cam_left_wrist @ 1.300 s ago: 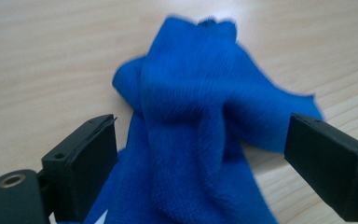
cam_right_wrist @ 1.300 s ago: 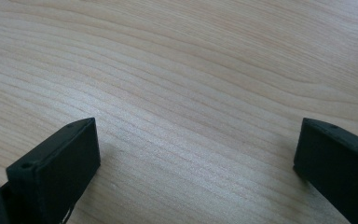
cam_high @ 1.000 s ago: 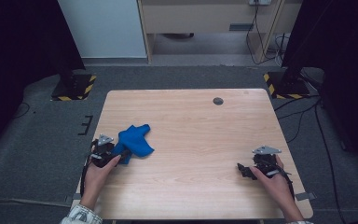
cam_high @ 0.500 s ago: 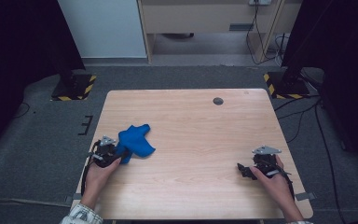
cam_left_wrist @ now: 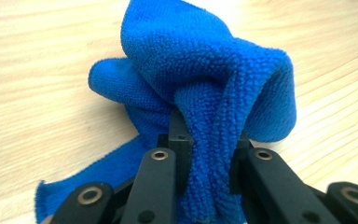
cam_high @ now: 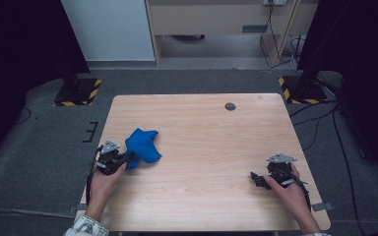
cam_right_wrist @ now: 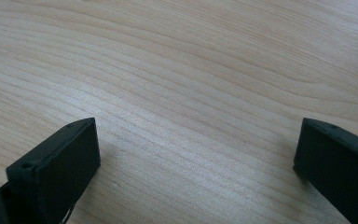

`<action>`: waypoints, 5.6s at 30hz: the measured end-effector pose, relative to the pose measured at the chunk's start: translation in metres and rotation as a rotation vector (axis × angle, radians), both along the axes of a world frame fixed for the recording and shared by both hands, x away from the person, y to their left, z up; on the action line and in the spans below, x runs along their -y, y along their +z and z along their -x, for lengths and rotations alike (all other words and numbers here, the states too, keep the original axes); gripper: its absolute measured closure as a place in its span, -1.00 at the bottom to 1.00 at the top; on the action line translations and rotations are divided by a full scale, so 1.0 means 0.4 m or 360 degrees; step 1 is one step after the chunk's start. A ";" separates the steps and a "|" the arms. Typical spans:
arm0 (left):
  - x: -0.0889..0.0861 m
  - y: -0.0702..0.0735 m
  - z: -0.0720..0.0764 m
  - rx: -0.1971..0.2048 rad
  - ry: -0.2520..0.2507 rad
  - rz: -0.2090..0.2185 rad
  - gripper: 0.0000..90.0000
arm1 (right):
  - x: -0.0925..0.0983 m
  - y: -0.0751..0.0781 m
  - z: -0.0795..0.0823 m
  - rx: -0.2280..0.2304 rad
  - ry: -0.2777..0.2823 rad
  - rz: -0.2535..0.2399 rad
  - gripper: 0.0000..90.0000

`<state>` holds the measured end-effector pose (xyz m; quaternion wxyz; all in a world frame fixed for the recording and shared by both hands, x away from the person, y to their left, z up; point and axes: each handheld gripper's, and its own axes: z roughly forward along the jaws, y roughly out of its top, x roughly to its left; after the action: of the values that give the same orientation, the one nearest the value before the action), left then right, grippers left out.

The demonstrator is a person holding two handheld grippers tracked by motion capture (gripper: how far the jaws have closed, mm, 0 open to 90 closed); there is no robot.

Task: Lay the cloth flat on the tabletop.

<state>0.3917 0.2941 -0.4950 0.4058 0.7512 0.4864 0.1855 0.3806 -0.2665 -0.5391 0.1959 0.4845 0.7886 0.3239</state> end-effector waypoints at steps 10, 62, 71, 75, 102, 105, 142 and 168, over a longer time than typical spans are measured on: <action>0.109 0.075 0.004 0.0086 -0.0150 0.0052 0.75 | 0.000 0.000 0.000 0.0000 0.0000 0.0000 -0.99; 0.508 0.014 0.052 0.0096 -0.0530 0.0016 -0.35 | -0.014 0.045 0.030 0.0117 0.0166 -0.0070 0.30; 0.547 -0.001 0.022 0.0151 -0.0526 -0.0050 0.32 | -0.023 0.042 0.032 0.0119 0.0215 -0.0062 0.46; 0.546 -0.034 -0.004 0.0120 -0.0524 -0.0170 0.77 | -0.021 0.036 0.031 0.0101 0.0206 -0.0038 0.37; 0.442 -0.074 -0.075 -0.0020 -0.0303 -0.0168 0.25 | -0.060 0.057 0.039 0.0156 0.0241 -0.0038 0.22; 0.432 -0.058 -0.059 0.0020 -0.0292 -0.0156 0.24 | -0.072 0.066 0.032 0.0176 0.0254 -0.0064 0.26; 0.485 0.039 0.090 0.0206 -0.0373 -0.0059 0.05 | -0.257 0.033 -0.119 0.0098 0.0521 -0.0091 0.82; 0.473 -0.063 -0.077 -0.0008 -0.0333 -0.0205 0.77 | -0.171 0.054 -0.006 0.0070 0.0450 -0.0120 0.85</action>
<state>0.4224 0.1048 -0.5204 0.3726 0.8229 0.3933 0.1713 0.3829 -0.1981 -0.5175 0.1473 0.3684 0.8318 0.3883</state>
